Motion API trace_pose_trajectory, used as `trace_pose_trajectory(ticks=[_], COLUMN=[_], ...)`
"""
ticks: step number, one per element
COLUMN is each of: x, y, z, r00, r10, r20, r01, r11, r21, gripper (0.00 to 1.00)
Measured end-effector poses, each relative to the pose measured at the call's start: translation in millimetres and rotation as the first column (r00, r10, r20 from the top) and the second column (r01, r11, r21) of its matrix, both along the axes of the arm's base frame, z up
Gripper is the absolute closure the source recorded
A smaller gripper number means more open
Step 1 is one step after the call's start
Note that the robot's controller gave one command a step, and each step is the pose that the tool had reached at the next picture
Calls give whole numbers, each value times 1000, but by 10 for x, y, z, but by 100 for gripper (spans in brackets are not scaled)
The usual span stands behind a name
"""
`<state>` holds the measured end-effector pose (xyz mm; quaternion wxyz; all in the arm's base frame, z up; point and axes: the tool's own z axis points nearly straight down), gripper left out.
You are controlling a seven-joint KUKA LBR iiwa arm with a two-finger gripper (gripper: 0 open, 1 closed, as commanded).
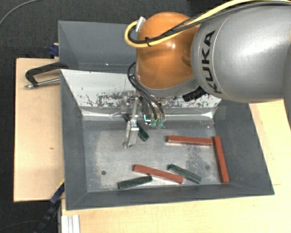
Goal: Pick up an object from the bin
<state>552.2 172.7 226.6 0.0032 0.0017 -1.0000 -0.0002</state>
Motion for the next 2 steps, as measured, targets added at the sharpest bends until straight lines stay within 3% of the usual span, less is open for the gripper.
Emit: trace_pose_trajectory(ticks=[1,2], x=[-440,-456], y=[-359,-1163], z=[-292,-1602], r00=[996,982], r10=[86,191], r20=[5,-1], r01=[-86,-191], r11=[996,982], r21=[0,-1], gripper=[0,0])
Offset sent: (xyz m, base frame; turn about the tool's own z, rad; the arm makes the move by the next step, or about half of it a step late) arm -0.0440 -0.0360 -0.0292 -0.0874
